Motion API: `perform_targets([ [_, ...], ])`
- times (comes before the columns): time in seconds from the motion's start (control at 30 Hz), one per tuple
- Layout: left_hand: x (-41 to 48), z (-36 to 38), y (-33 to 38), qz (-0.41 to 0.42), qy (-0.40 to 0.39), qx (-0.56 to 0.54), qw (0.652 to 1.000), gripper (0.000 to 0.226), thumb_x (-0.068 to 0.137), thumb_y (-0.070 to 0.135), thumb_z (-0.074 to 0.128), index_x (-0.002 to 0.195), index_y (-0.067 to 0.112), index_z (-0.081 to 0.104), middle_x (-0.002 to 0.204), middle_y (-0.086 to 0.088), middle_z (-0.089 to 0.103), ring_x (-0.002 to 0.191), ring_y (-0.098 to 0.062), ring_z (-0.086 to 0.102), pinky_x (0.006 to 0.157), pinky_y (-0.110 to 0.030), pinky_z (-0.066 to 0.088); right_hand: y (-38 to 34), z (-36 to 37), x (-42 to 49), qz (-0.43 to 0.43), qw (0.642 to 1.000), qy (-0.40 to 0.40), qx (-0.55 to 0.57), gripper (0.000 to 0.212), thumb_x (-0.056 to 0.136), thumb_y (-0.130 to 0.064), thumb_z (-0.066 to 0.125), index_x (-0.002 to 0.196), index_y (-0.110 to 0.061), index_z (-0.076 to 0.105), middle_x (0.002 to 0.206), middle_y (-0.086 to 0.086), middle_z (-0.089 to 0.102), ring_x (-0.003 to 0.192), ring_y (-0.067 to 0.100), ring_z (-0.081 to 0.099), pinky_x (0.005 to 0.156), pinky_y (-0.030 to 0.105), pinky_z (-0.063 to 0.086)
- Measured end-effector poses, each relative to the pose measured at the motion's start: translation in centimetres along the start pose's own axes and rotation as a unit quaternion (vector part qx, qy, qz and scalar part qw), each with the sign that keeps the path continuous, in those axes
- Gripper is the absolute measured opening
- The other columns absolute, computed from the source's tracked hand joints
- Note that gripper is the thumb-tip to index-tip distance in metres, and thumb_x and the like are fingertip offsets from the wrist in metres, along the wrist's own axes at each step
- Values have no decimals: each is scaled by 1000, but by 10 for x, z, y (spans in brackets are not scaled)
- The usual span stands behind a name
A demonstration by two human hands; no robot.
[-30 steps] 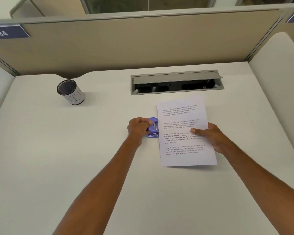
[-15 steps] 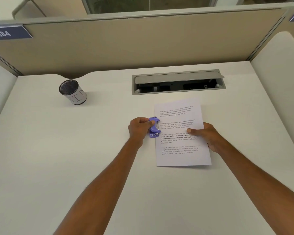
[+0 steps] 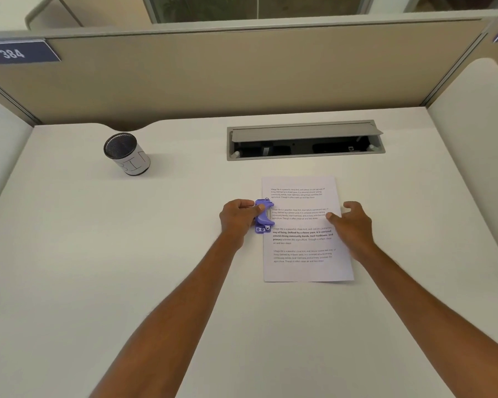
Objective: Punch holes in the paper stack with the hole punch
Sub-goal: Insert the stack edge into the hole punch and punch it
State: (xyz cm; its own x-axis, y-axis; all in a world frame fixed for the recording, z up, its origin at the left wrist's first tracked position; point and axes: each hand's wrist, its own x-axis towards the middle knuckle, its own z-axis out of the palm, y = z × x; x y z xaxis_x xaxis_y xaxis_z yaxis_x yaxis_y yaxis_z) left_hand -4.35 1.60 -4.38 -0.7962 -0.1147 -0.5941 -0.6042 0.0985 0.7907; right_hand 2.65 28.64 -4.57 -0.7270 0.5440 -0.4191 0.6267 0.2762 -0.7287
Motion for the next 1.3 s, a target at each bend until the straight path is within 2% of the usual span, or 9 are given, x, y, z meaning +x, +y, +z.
perform_targets([
  [0.2,0,0,-1,0,-1,5,1000,37,86,21,93,112,3,75,111,-16,81,100,-36,82,93,-49,67,-4,5,-6,-32,999,-6,-9,43,98,-20,70,140,-19,62,126,4,73,102,25,70,86,36,54],
  [0.4,-2,1,0,-4,3,8,1000,35,85,20,93,111,4,75,112,-16,81,99,-35,82,93,-49,67,-6,5,-3,-26,1000,-16,-3,54,99,-18,71,151,-16,56,136,7,71,104,24,67,83,32,50],
  [0.5,-3,0,0,-2,7,5,1000,34,85,18,93,110,3,76,112,-17,81,101,-37,82,93,-48,67,-6,6,-4,-22,1000,-10,6,55,99,-16,72,151,-17,55,136,7,71,103,23,68,72,26,50],
  [0.7,-4,0,0,-1,10,8,1000,33,86,18,93,109,1,76,111,-17,81,103,-38,81,93,-50,67,-6,10,-8,-27,1000,-4,-15,64,101,-22,69,161,-17,48,152,11,57,132,30,62,103,39,53],
  [0.9,-5,0,0,-4,10,11,1000,34,87,20,92,111,2,76,110,-16,82,102,-37,82,95,-49,66,-8,12,-10,-13,1000,5,-22,64,100,-26,72,158,-11,50,152,9,41,121,22,56,95,31,45],
  [1.1,-7,-1,1,-17,9,4,1000,36,86,20,92,112,1,75,114,-17,80,102,-37,81,95,-50,66,-5,11,-7,-24,999,-9,-28,33,96,-28,74,123,-11,64,143,13,55,119,30,67,101,41,59],
  [1.17,-8,-1,2,-12,15,15,1000,40,85,26,94,112,5,74,117,-15,79,106,-35,80,91,-47,67,-5,10,-7,-31,999,-15,-33,52,97,-30,75,143,-12,57,151,11,48,132,28,61,109,39,54],
  [1.23,-9,-1,2,24,45,99,994,55,80,45,94,118,14,71,125,-7,74,119,-29,72,90,-38,62,-6,7,-8,-40,998,-22,-37,81,98,-32,77,167,-18,36,162,6,35,147,23,47,116,30,40],
  [1.3,-10,-1,0,63,98,241,963,82,72,65,91,136,22,63,143,-5,61,139,-27,54,106,-44,49,-5,3,-10,-47,998,-21,-31,88,98,-33,78,170,-20,29,165,4,31,151,21,42,112,25,32],
])
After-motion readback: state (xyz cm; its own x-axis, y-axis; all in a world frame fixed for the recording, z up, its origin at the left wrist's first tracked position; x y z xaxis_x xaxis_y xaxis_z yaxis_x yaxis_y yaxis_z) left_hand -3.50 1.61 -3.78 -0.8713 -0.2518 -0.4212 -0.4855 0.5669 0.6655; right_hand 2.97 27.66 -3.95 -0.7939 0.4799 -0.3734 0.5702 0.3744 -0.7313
